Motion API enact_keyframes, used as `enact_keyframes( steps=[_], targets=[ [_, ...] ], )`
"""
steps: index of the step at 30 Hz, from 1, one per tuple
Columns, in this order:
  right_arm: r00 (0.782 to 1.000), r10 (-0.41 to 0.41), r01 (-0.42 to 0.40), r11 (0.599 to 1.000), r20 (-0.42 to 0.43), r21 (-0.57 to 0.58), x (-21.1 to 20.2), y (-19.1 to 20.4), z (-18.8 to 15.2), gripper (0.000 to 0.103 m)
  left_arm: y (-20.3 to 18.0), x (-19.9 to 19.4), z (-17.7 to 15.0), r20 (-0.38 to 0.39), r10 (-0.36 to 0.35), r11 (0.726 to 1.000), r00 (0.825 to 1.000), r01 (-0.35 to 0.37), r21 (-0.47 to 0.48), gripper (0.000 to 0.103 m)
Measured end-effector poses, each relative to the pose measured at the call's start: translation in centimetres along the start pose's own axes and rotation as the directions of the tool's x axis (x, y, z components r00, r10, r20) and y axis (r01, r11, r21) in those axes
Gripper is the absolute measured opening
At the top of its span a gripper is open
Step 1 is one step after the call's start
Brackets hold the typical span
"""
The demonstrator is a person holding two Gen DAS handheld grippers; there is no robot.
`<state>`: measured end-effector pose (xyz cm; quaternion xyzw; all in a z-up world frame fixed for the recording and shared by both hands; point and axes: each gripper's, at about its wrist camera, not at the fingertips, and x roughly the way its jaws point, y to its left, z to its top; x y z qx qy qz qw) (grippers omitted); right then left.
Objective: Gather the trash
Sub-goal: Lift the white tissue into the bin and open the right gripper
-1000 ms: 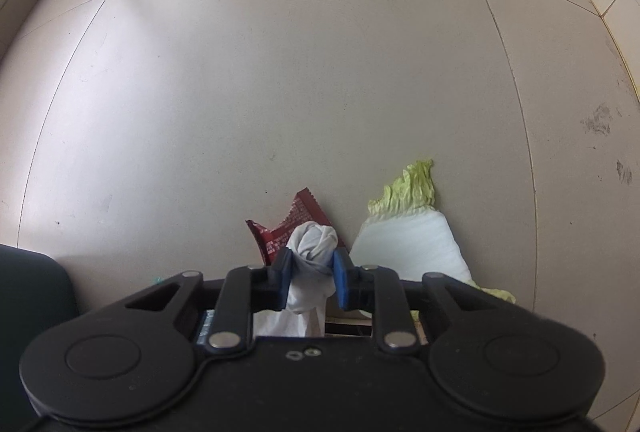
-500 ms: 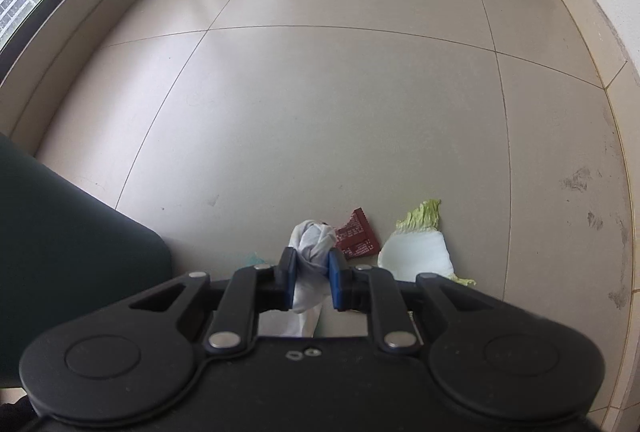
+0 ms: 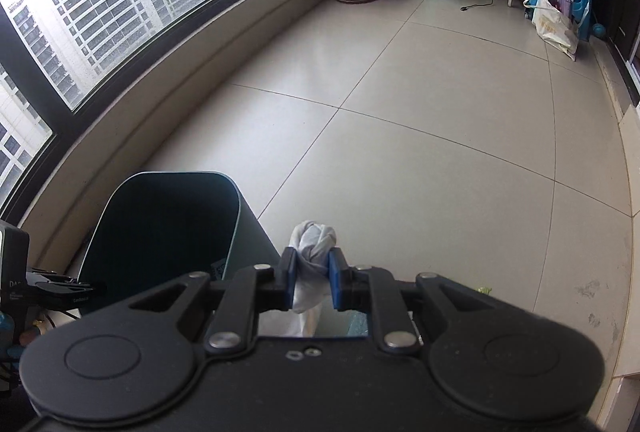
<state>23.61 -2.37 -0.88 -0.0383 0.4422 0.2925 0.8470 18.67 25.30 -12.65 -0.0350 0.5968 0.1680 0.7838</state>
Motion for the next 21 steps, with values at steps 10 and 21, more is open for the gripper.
enact_keyframes(
  steps=[10, 21],
  targets=[
    [0.998, 0.063, -0.063, 0.989, 0.000, -0.133, 4.5, 8.1, 2.2, 0.015, 0.6, -0.3, 0.1, 0.000, -0.029, 0.999, 1.000, 0.029, -0.019, 0.010],
    [0.993, 0.022, -0.046, 0.976, -0.116, -0.213, 13.9, 14.1, 0.1, 0.015, 1.4, -0.1, 0.3, -0.013, -0.069, 0.997, 0.998, 0.069, -0.041, 0.010]
  ],
)
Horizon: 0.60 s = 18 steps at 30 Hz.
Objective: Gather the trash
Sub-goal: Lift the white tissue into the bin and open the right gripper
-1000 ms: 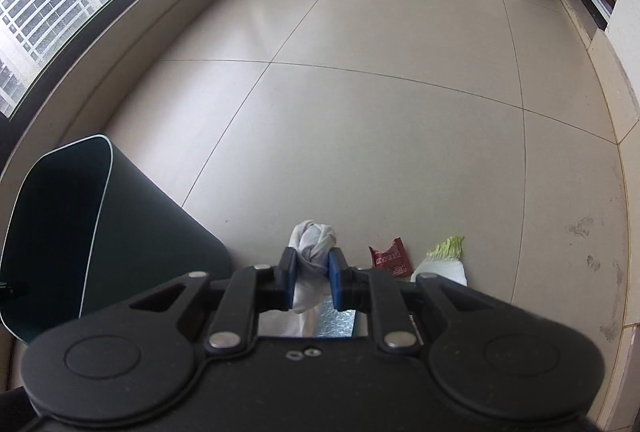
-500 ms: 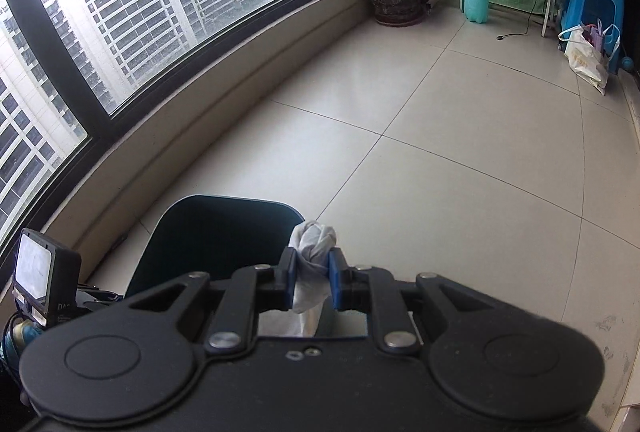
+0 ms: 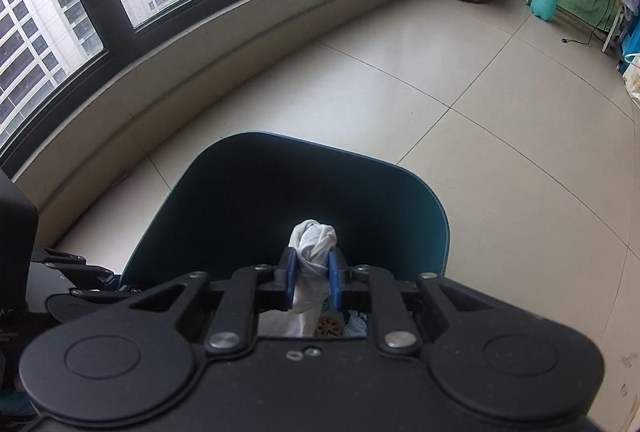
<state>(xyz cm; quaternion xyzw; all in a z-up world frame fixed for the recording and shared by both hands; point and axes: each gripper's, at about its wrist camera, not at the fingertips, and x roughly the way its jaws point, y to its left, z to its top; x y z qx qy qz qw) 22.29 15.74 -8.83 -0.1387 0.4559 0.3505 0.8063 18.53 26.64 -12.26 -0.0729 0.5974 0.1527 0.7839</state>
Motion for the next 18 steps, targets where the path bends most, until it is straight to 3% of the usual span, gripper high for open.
enact_keyframes(
  steps=[5, 8, 10, 13, 18],
  targets=[
    [0.998, -0.007, 0.010, 0.999, -0.057, 0.039, 3.2, 0.3, -0.6, 0.016, 0.1, -0.1, 0.0, 0.002, -0.008, 1.000, 1.000, 0.008, 0.001, 0.010],
    [0.997, -0.010, 0.015, 0.998, -0.078, 0.060, 4.0, 0.0, -0.8, 0.025, 0.2, -0.2, 0.0, 0.001, -0.012, 1.000, 1.000, 0.012, -0.002, 0.010],
    [0.996, 0.001, 0.005, 0.998, -0.091, 0.070, 4.1, -0.3, -0.7, 0.026, 0.2, -0.2, 0.0, 0.000, -0.013, 1.000, 1.000, 0.013, -0.002, 0.010],
    [0.996, 0.005, 0.002, 0.997, -0.092, 0.076, 3.6, -0.7, -0.7, 0.039, 0.3, -0.2, 0.0, 0.001, -0.011, 1.000, 1.000, 0.011, -0.001, 0.010],
    [0.997, 0.038, -0.033, 0.997, -0.071, 0.075, 1.8, -1.4, -1.1, 0.045, 0.2, -0.2, 0.0, 0.001, -0.004, 1.000, 1.000, 0.004, 0.000, 0.010]
  ],
)
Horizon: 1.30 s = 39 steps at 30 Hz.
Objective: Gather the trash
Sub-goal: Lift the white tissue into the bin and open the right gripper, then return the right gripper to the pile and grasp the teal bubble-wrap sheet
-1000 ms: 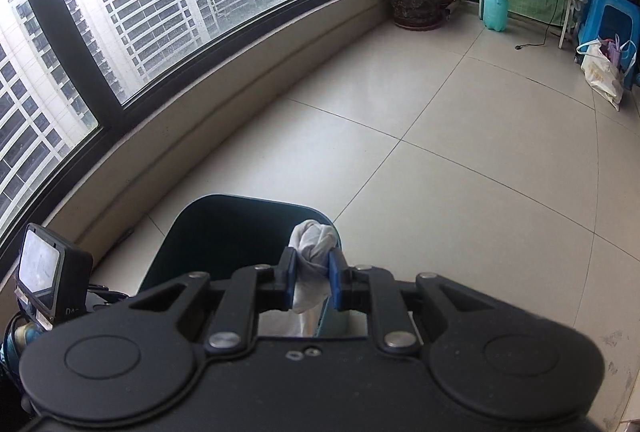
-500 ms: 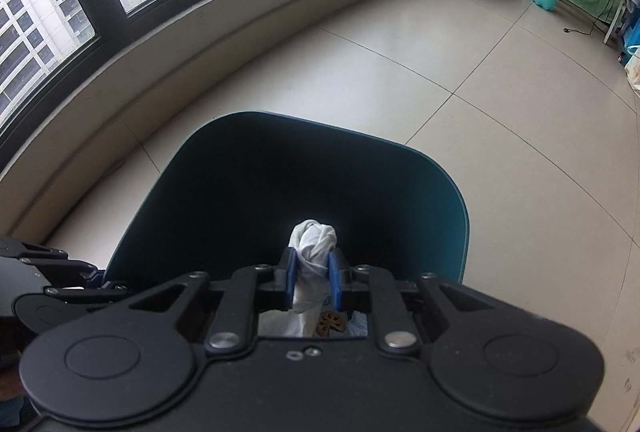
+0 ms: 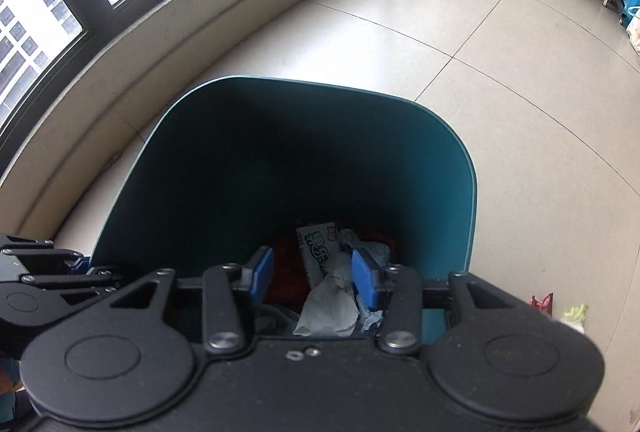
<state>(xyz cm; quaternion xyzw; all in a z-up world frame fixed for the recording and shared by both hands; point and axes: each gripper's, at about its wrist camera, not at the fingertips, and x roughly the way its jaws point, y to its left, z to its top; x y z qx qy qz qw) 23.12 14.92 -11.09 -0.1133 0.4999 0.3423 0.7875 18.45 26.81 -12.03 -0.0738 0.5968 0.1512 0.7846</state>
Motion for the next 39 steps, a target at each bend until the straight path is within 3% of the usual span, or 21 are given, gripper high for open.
enact_keyframes(
  steps=[4, 9, 18, 20, 25, 36, 39],
  targets=[
    [1.000, 0.022, -0.022, 1.000, 0.019, 0.005, -1.9, -0.9, -0.1, 0.055, -0.2, 0.1, 0.0, -0.001, 0.007, 1.000, 1.000, -0.007, 0.000, 0.010],
    [0.998, 0.036, -0.036, 0.999, 0.043, -0.003, -4.0, -2.0, -0.8, 0.060, -0.5, 0.0, -0.1, 0.001, 0.016, 1.000, 1.000, -0.016, 0.001, 0.010],
    [0.996, -0.032, 0.025, 0.997, 0.084, 0.079, -6.4, -7.6, -2.9, 0.073, -0.6, 0.2, -0.1, -0.001, 0.026, 1.000, 1.000, -0.026, -0.005, 0.010],
    [0.995, -0.047, 0.038, 0.993, 0.082, 0.110, -6.2, -9.2, -3.7, 0.083, -0.6, 0.2, -0.1, -0.002, 0.026, 1.000, 1.000, -0.026, -0.006, 0.010],
    [0.997, -0.067, 0.059, 0.983, 0.042, 0.175, -3.4, -12.8, -6.1, 0.102, -0.6, -0.1, -0.1, 0.003, 0.026, 1.000, 1.000, -0.026, -0.011, 0.010],
    [0.993, -0.084, 0.107, 0.928, -0.078, 0.358, 9.1, -19.3, -12.9, 0.103, -0.6, -0.2, 0.0, -0.001, 0.029, 1.000, 1.000, -0.029, -0.006, 0.010],
    [0.996, -0.026, 0.064, 0.883, -0.087, 0.465, 11.6, -21.3, -14.8, 0.103, -0.6, -0.1, 0.0, -0.002, 0.026, 1.000, 1.000, -0.026, -0.004, 0.010]
  ],
)
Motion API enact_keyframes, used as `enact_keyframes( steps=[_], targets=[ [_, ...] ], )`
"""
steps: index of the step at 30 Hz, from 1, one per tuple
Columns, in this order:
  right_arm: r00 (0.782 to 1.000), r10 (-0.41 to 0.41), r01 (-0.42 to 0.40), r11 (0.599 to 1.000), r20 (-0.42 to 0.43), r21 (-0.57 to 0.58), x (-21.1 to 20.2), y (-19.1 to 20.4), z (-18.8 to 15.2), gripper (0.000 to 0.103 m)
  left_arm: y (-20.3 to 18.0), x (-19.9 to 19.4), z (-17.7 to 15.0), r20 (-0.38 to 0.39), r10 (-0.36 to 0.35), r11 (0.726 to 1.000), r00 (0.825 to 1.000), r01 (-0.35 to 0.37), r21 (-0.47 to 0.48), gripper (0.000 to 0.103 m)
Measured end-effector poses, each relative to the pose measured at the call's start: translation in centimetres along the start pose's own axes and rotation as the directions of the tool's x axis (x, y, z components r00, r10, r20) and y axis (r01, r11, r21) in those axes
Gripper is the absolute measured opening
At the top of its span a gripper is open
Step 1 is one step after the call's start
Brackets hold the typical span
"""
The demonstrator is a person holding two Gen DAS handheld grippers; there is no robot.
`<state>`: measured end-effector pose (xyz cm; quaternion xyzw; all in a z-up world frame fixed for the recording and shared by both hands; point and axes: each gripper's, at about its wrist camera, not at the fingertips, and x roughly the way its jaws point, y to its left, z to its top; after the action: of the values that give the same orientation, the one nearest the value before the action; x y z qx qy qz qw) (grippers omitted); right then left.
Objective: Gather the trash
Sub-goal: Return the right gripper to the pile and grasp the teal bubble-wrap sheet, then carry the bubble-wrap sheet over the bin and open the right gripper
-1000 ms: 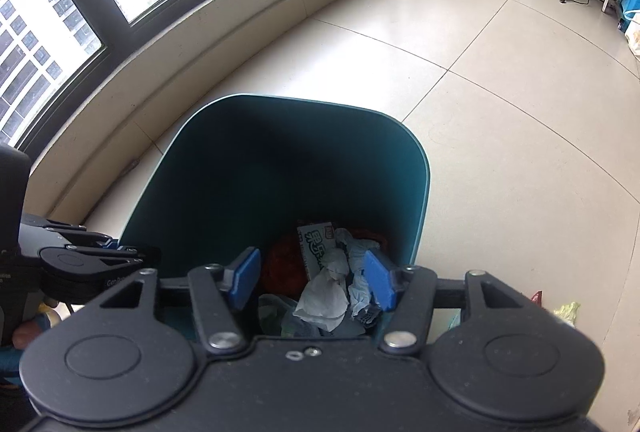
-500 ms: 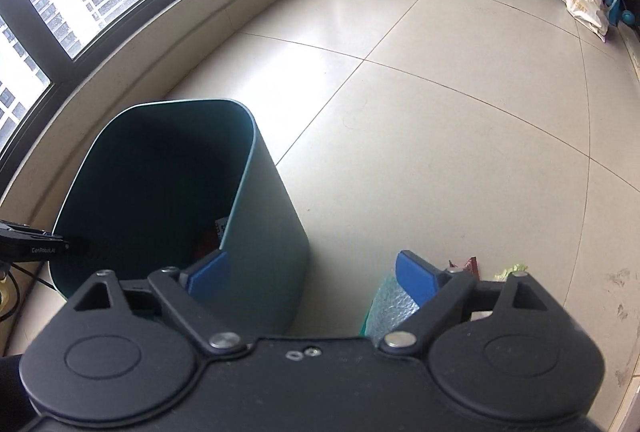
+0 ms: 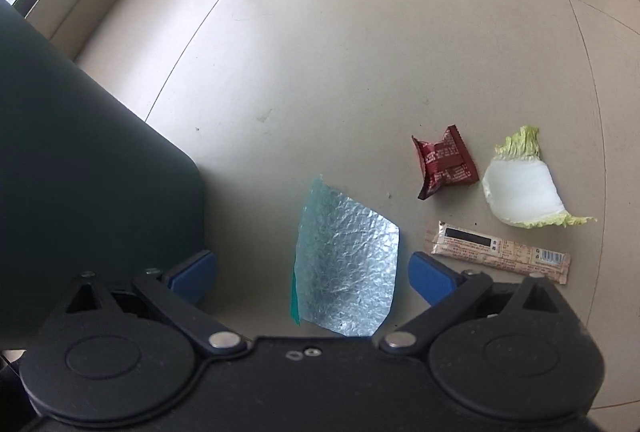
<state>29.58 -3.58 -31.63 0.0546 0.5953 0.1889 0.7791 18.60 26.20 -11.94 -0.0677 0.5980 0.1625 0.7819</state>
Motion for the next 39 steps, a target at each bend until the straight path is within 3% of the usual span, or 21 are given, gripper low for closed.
enact_keyframes(
  steps=[4, 8, 11, 18, 22, 27, 34, 39],
  targets=[
    [0.999, 0.040, -0.038, 0.996, -0.021, 0.077, 2.2, -0.9, -0.3, 0.103, 0.3, 0.4, 0.0, -0.026, -0.015, 1.000, 1.000, 0.015, -0.012, 0.010],
    [0.996, -0.049, 0.053, 0.997, -0.072, 0.062, 4.9, -0.6, -0.9, 0.102, 0.1, 0.7, 0.0, -0.037, -0.015, 1.000, 0.999, 0.015, -0.002, 0.010],
    [0.993, -0.062, 0.070, 0.995, -0.101, 0.076, 6.2, -0.7, -1.2, 0.099, -0.4, 0.7, -0.2, -0.025, 0.013, 1.000, 1.000, -0.013, 0.027, 0.010],
    [0.986, -0.130, 0.135, 0.990, -0.105, 0.037, 6.8, 0.1, -1.6, 0.063, -0.1, 0.6, -0.2, -0.025, 0.002, 1.000, 1.000, -0.001, 0.023, 0.010],
    [0.982, -0.151, 0.155, 0.987, -0.111, 0.030, 6.2, 0.6, -1.6, 0.027, -0.2, 0.6, -0.1, -0.026, 0.000, 1.000, 1.000, 0.001, 0.020, 0.010],
    [0.981, -0.169, 0.170, 0.985, -0.095, 0.002, 4.5, 1.1, -2.0, 0.009, -0.2, 0.6, -0.1, -0.024, 0.002, 1.000, 1.000, -0.001, 0.021, 0.010],
    [0.994, -0.100, 0.098, 0.993, -0.035, -0.069, -1.7, 2.9, -2.1, 0.006, -0.1, 0.6, 0.0, -0.025, -0.003, 1.000, 1.000, 0.003, 0.008, 0.010],
    [0.998, -0.055, 0.059, 0.980, 0.026, -0.190, -8.6, 7.0, -0.1, 0.006, -0.3, 0.6, 0.0, -0.022, 0.006, 1.000, 1.000, -0.006, 0.005, 0.010]
  ],
)
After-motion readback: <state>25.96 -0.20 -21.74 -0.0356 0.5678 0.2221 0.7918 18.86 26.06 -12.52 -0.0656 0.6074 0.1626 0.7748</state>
